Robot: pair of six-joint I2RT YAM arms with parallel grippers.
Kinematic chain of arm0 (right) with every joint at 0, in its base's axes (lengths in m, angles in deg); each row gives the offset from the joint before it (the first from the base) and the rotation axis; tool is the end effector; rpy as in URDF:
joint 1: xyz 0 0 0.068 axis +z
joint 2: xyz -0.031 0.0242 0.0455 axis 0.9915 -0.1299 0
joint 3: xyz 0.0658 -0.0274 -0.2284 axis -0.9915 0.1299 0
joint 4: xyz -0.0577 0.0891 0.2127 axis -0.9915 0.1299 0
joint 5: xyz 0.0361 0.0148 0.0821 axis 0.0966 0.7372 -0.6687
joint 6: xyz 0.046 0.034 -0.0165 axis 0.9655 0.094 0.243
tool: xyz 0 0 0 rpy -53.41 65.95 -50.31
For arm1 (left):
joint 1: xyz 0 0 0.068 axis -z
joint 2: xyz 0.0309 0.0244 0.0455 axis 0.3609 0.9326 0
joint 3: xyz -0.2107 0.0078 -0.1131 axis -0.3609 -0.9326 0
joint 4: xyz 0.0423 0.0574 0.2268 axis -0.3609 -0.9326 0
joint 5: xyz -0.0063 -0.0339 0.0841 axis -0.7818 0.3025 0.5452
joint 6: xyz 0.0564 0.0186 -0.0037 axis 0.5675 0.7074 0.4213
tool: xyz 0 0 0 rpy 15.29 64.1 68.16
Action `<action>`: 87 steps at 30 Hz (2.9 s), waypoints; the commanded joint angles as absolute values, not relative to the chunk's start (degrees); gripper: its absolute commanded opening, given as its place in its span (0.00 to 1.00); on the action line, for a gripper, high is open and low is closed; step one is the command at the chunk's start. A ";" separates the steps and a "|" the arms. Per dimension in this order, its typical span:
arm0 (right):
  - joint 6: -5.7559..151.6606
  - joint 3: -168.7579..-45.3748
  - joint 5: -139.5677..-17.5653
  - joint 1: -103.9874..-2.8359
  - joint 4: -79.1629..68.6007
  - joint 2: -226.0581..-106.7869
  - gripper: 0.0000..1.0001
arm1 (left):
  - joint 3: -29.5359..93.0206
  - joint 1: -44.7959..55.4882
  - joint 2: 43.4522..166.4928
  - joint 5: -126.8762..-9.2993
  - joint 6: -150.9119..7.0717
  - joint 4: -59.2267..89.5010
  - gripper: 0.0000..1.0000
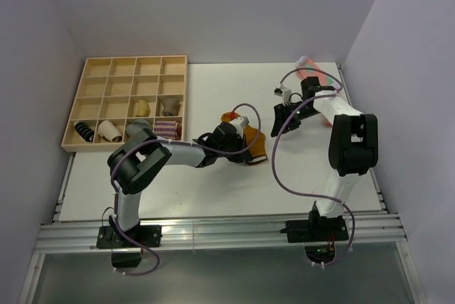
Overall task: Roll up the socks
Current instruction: Roll the sock at the center of the board.
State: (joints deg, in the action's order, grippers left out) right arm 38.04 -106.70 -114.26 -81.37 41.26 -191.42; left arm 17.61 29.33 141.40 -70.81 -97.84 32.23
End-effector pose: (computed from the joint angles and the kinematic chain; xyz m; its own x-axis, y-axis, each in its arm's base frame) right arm 0.3240 0.0365 0.1694 -0.7881 -0.3587 -0.5001 -0.5999 0.6296 0.4937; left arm 0.2351 -0.2980 0.1183 -0.8084 0.0409 -0.5873 0.4601 0.6662 -0.5869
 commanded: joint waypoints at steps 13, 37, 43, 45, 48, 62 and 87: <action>20.44 -91.39 -115.94 -79.47 35.53 -174.47 0.45 | 29.09 22.62 148.83 -86.00 -98.31 7.59 0.00; 13.32 -77.66 -98.88 -57.58 19.71 -168.48 0.46 | 43.07 20.07 158.32 -97.00 -96.73 -6.65 0.00; 12.52 -77.49 -97.47 -56.00 18.83 -170.06 0.45 | 43.42 19.89 158.94 -97.71 -96.82 -6.74 0.00; 12.35 -77.31 -96.24 -55.47 18.30 -171.20 0.45 | 43.42 19.80 159.29 -98.06 -96.82 -6.66 0.00; 12.09 -78.10 -95.54 -55.20 18.99 -173.40 0.44 | 43.42 19.72 159.29 -98.32 -96.55 -6.92 0.00; 12.96 -82.85 -93.87 -55.12 25.58 -178.06 0.30 | 43.16 18.57 160.00 -102.71 -99.97 -4.29 0.04; 11.74 -97.95 -106.69 -65.13 52.55 -191.86 0.16 | 14.34 22.34 141.63 -81.99 -122.92 36.15 0.24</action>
State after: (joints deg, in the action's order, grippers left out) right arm 13.56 -95.99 -107.09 -63.53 41.15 -189.17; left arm 16.04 20.36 144.81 -89.85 -123.15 32.39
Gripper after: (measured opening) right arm 0.184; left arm 0.235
